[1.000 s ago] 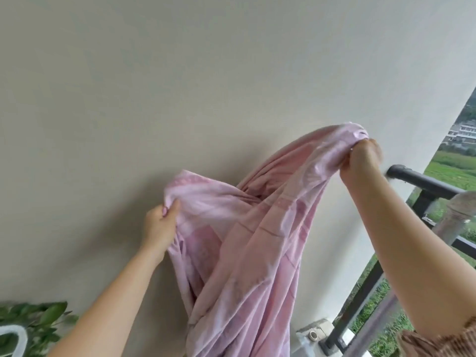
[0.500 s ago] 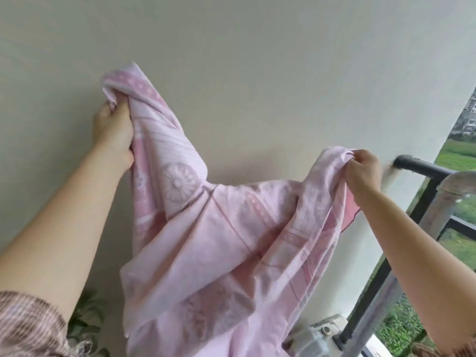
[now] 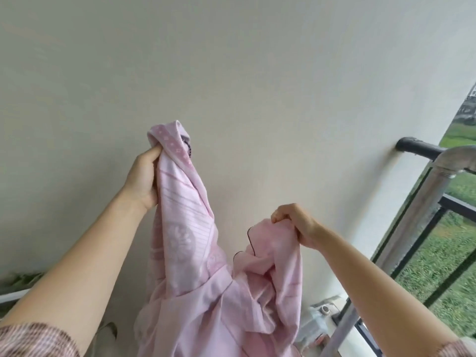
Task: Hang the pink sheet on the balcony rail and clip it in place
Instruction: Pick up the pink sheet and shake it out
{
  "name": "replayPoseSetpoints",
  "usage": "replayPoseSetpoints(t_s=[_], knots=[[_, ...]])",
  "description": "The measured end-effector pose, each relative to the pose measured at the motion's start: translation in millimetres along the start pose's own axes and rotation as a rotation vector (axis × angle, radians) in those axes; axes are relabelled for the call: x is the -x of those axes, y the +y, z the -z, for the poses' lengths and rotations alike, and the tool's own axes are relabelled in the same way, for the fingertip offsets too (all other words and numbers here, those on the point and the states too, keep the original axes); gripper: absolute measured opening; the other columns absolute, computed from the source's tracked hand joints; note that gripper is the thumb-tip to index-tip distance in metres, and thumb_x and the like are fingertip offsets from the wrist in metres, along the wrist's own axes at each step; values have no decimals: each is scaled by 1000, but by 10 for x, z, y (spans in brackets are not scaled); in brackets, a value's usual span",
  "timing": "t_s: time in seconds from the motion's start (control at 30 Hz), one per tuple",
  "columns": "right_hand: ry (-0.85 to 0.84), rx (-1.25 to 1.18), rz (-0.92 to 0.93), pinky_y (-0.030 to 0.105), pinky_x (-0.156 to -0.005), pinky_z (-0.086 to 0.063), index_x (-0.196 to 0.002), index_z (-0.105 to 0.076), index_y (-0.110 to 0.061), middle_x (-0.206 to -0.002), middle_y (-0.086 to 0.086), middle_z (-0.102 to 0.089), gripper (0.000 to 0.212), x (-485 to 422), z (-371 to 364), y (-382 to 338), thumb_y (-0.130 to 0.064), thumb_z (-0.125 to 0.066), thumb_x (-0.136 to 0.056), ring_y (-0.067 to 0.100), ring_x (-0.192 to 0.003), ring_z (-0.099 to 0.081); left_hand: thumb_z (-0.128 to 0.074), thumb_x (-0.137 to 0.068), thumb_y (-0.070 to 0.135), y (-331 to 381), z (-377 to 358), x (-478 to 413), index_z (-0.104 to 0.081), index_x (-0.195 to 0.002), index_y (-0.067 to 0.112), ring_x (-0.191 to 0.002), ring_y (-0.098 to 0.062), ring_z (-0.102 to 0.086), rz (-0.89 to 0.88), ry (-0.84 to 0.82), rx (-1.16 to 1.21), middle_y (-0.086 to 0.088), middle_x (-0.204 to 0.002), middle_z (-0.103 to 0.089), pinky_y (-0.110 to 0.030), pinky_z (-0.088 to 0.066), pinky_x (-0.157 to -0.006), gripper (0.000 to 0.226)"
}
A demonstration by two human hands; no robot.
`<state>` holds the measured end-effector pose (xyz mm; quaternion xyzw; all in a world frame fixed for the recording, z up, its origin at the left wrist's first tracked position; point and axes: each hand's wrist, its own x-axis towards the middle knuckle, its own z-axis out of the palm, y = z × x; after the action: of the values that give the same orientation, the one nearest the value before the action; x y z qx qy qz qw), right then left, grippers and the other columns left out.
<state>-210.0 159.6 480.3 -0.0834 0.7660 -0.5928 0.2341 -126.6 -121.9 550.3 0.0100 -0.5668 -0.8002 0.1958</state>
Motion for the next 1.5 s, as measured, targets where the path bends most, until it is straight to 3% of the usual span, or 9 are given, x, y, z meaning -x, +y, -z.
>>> replayPoseSetpoints(t_s=[0.13, 0.3, 0.57, 0.7, 0.8, 0.97, 1.13, 1.23, 1.5], knots=[[-207, 1090, -265, 26, -76, -46, -100, -62, -12, -100, 1, -62, 59, 28, -85, 597, -54, -77, -61, 21, -94, -59, -42, -93, 40, -76, 307, 116, -64, -64, 21, -54, -11, -57, -41, 140, 42, 4, -59, -60, -20, -45, -56, 41], [-235, 1667, -277, 29, -71, -48, -91, -61, -9, -95, 4, -64, 12, 188, -3, 1251, -17, -60, -83, 27, -94, -62, -35, -91, 39, -413, 767, 323, -67, -50, 23, -47, -10, -55, 94, 172, -69, 5, -51, -58, -18, -43, -52, 54], [743, 537, 333, 41, -61, -48, -93, -50, -15, -79, 11, -63, 19, 156, 479, 812, -1, -42, -84, 33, -72, -58, -67, -57, 52, -1520, 914, 770, -59, -92, -13, -84, -33, -49, 748, -132, -392, -33, -101, -52, -36, -41, -79, 74], [523, -220, 558, 28, -72, -53, -91, -56, -14, -80, 4, -60, 21, 278, 506, 362, 5, -47, -92, 16, -73, -60, -48, -80, 68, -1930, 587, 893, -69, -102, 0, -98, -24, -63, 903, -283, -639, -20, -105, -68, -34, -40, -97, 74], [155, -628, 552, 18, -62, -47, -84, -54, -18, -71, -4, -54, 25, 413, 515, 119, 2, -44, -95, 8, -64, -56, -55, -78, 69, -2151, 289, 928, -47, -132, 31, -112, -14, -57, 540, -333, -1048, 8, -123, -59, -28, -42, -94, 66], [-111, -598, 503, 24, -65, -41, -91, -57, -14, -84, 3, -51, 22, 539, 658, -30, -7, -62, -70, 15, -73, -49, -58, -81, 57, -2322, -55, 756, -46, -134, 37, -109, -27, -63, 265, -300, -1323, 0, -118, -67, -29, -47, -79, 57], [554, -161, 321, 37, -76, -58, -83, -60, -11, -74, 10, -65, 17, 502, 926, -58, 2, -48, -86, 28, -77, -66, -59, -92, 37, -1789, 132, 394, -52, -49, 10, -46, -10, -46, 366, -312, -1263, -7, -45, -53, -24, -32, -45, 51], [659, -73, 283, 40, -79, -60, -85, -64, -9, -85, 19, -69, 11, 441, 903, -76, -3, -55, -82, 33, -85, -71, -56, -94, 19, -851, 86, 166, -56, -58, 13, -44, -11, -49, 285, -109, -907, 0, -50, -54, -22, -37, -45, 36], [21, 114, 604, 24, -76, -55, -104, -64, -20, -94, -9, -68, 44, 647, -3, -996, -43, -78, -69, 6, -91, -67, -55, -96, 29, 529, -1017, -10, -66, -76, 14, -73, -10, -69, -67, 58, -240, 3, -72, -72, -28, -56, -79, 28]])
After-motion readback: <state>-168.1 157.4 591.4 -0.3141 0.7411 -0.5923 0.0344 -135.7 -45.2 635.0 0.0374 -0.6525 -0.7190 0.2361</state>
